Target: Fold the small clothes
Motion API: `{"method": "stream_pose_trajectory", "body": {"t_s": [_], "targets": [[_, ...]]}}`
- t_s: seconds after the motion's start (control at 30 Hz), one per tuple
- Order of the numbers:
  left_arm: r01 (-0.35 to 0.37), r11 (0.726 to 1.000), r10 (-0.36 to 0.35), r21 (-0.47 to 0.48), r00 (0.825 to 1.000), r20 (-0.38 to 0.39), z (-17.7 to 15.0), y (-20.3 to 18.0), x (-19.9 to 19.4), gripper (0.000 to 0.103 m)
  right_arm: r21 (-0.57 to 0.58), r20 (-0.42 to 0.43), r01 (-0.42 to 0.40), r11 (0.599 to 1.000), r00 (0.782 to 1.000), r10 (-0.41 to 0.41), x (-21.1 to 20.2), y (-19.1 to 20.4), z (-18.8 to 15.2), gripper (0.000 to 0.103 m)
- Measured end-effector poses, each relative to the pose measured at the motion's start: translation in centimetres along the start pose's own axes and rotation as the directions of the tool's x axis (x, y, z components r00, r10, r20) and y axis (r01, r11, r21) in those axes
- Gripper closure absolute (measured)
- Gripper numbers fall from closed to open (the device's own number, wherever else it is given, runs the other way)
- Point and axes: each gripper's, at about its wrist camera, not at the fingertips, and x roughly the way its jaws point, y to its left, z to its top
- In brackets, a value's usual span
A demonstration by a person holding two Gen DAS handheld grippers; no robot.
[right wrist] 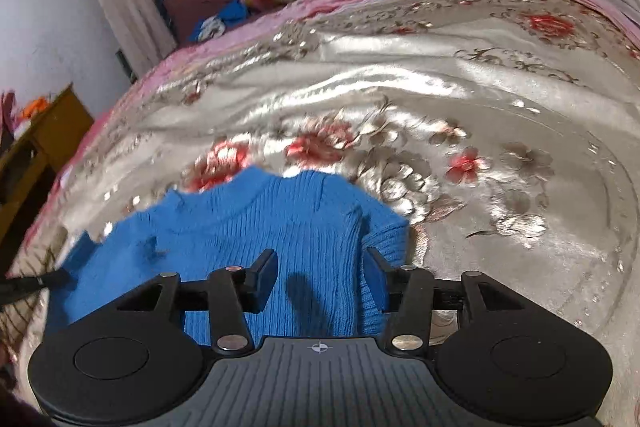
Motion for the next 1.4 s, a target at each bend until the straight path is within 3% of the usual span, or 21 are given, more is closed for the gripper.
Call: {"method": "stream_pose_trajectory", "body": {"t_s": [0.07, 0.13, 0.2, 0.4, 0.5, 0.6, 0.77, 0.87, 1.0, 1.1, 1.2, 1.27, 1.4], "targets": [[-0.001, 1.000, 0.001, 0.001, 1.000, -0.003, 0.0, 0.0, 0.1, 0.092, -0.031, -0.013, 0.012, 0.999, 1.000, -0.012, 0.5, 0.5, -0.3, 0.064], [-0.005, 1.000, 0.005, 0.006, 1.000, -0.002, -0.1, -0.2, 0.1, 0.092, -0.060, -0.012, 0.011, 0.998, 1.000, -0.011, 0.7, 1.2, -0.6, 0.086], [0.002, 1.000, -0.002, -0.004, 1.000, 0.004, 0.0, -0.1, -0.1, 0.092, -0.069, 0.001, 0.007, 0.998, 1.000, -0.007, 0.4, 1.6, -0.6, 0.094], [0.047, 0.998, -0.041, -0.047, 0.994, 0.106, 1.3, 0.3, -2.6, 0.094, -0.062, 0.153, -0.021, 0.998, 0.988, 0.030, -3.2, 1.7, 1.0, 0.095], [0.044, 0.997, -0.034, -0.066, 0.989, 0.145, 2.1, 0.7, -3.0, 0.094, -0.030, 0.192, -0.002, 1.000, 0.981, 0.008, -3.7, 0.9, 1.7, 0.095], [0.015, 0.996, -0.006, -0.088, 0.994, 0.106, 1.7, 1.5, -1.8, 0.094, 0.014, 0.172, 0.028, 1.000, 0.985, -0.030, -2.6, -0.2, 1.4, 0.095], [0.017, 0.996, -0.014, -0.090, 0.999, 0.040, -0.2, 1.7, -0.8, 0.094, 0.004, 0.068, 0.091, 0.996, 0.993, -0.092, 0.7, -0.9, -0.6, 0.095], [0.037, 0.996, -0.034, -0.085, 0.999, 0.039, -0.3, 1.4, -1.0, 0.090, 0.013, 0.060, 0.090, 0.996, 0.994, -0.091, 1.2, -1.0, -1.3, 0.095], [0.020, 0.998, -0.017, -0.064, 0.998, 0.052, 0.2, 0.8, -0.8, 0.062, 0.016, 0.058, 0.087, 0.996, 0.994, -0.088, 1.2, -0.8, -1.2, 0.095], [0.001, 0.999, 0.000, -0.045, 0.999, 0.033, 0.2, 0.5, 0.0, 0.059, 0.016, 0.057, 0.086, 0.996, 0.995, -0.087, 1.1, -0.7, -1.3, 0.094], [-0.035, 0.999, 0.035, 0.000, 0.999, 0.019, -0.2, -0.2, 0.6, 0.063, 0.011, 0.055, 0.089, 0.996, 0.994, -0.090, 1.2, -0.5, -1.3, 0.094], [-0.060, 0.998, 0.060, 0.027, 0.998, 0.000, -0.3, -0.5, 1.0, 0.090, 0.010, 0.057, 0.087, 0.996, 0.995, -0.087, 1.0, -0.4, -1.2, 0.094], [-0.058, 0.998, 0.057, 0.018, 0.997, 0.043, 0.2, -0.4, -0.1, 0.093, 0.003, 0.084, 0.074, 0.997, 0.994, -0.074, 0.2, -0.1, -0.7, 0.094]]}}
